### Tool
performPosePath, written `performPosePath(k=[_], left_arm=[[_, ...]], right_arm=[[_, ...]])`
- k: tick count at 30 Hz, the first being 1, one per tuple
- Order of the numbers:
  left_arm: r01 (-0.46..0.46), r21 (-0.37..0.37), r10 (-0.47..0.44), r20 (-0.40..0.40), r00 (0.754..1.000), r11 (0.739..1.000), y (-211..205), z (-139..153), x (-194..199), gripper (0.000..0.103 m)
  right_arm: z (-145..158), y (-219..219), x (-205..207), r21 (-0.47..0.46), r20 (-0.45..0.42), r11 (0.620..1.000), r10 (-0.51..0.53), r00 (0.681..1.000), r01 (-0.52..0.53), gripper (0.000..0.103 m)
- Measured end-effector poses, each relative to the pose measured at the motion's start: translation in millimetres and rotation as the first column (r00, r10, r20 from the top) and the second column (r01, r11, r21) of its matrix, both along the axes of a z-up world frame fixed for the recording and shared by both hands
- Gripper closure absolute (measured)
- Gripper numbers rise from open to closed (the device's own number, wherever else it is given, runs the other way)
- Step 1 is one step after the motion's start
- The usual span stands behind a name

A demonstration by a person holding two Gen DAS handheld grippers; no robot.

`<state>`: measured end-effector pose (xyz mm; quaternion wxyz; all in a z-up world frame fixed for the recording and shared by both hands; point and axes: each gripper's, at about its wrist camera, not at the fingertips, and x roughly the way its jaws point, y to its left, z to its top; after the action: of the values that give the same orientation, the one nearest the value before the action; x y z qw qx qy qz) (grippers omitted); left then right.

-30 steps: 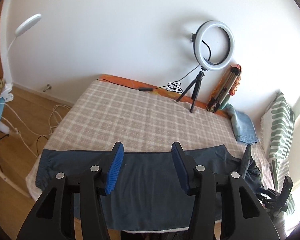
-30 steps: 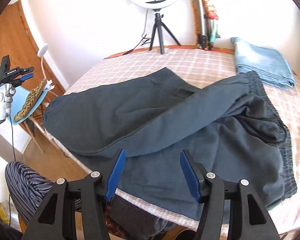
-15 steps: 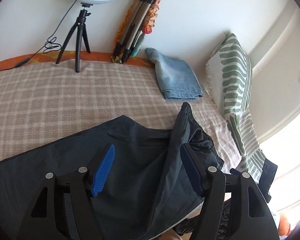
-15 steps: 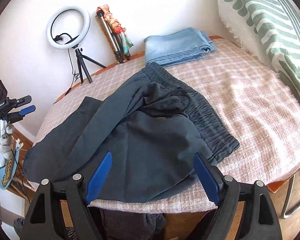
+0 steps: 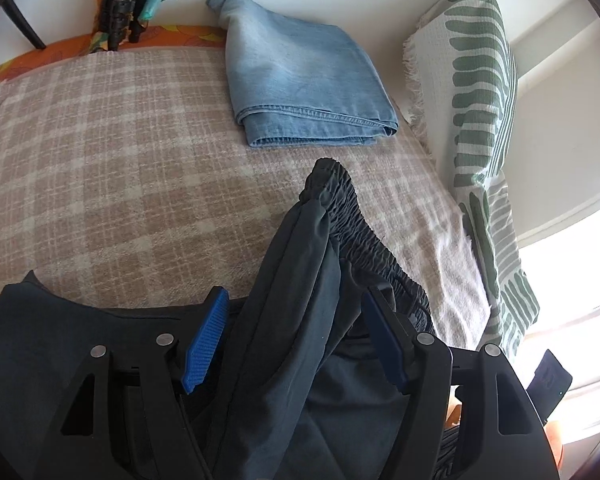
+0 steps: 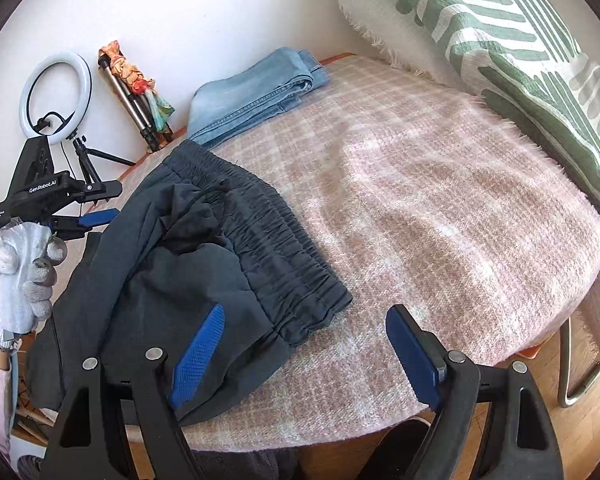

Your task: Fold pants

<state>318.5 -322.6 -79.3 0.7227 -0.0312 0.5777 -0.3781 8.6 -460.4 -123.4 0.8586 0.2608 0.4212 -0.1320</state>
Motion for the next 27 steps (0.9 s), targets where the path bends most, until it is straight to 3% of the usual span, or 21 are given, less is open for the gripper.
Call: performPosePath(k=[4, 7, 9, 12, 21, 23, 27], left_arm=[[-0.034, -0.016, 0.033, -0.051, 0.998, 0.999, -8, -15, 7, 0.035], [-0.055, -0.041, 0.053, -0.055, 0.997, 0.998, -13, -22, 6, 0.041], [-0.057, -0.046, 0.056, -0.030, 0.998, 0.997, -16, -23, 4, 0.086], [-0.047, -0.052, 0.048, 0.028, 0.998, 0.998, -24, -17, -2, 0.099], [0.111, -0.115, -0.075, 0.277, 0.958, 0.987, -41, 59, -59, 0.101], [0.168, -0.102, -0.129, 0.312, 0.941, 0.980, -44, 65, -80, 0.101], [0.252, -0.080, -0.217, 0.304, 0.928, 0.965, -50, 51, -119, 0.101]], right_arm=[[-7, -13, 4, 0.040, 0.001, 0.999, 0.022, 1.000, -0.023, 0.018], [-14, -18, 6, 0.083, 0.015, 0.996, 0.036, 0.999, -0.037, 0.018], [-18, -18, 7, 0.087, 0.018, 0.995, 0.038, 0.999, -0.039, 0.018], [-16, -16, 8, 0.087, 0.031, 0.995, 0.046, 0.998, -0.049, 0.018], [-3, -25, -3, 0.089, 0.096, 0.996, -0.002, 0.995, -0.007, 0.019], [4, -29, -7, 0.101, 0.127, 0.995, -0.016, 0.992, 0.003, 0.019], [14, -38, -16, 0.174, 0.204, 0.985, -0.028, 0.979, -0.008, 0.019]])
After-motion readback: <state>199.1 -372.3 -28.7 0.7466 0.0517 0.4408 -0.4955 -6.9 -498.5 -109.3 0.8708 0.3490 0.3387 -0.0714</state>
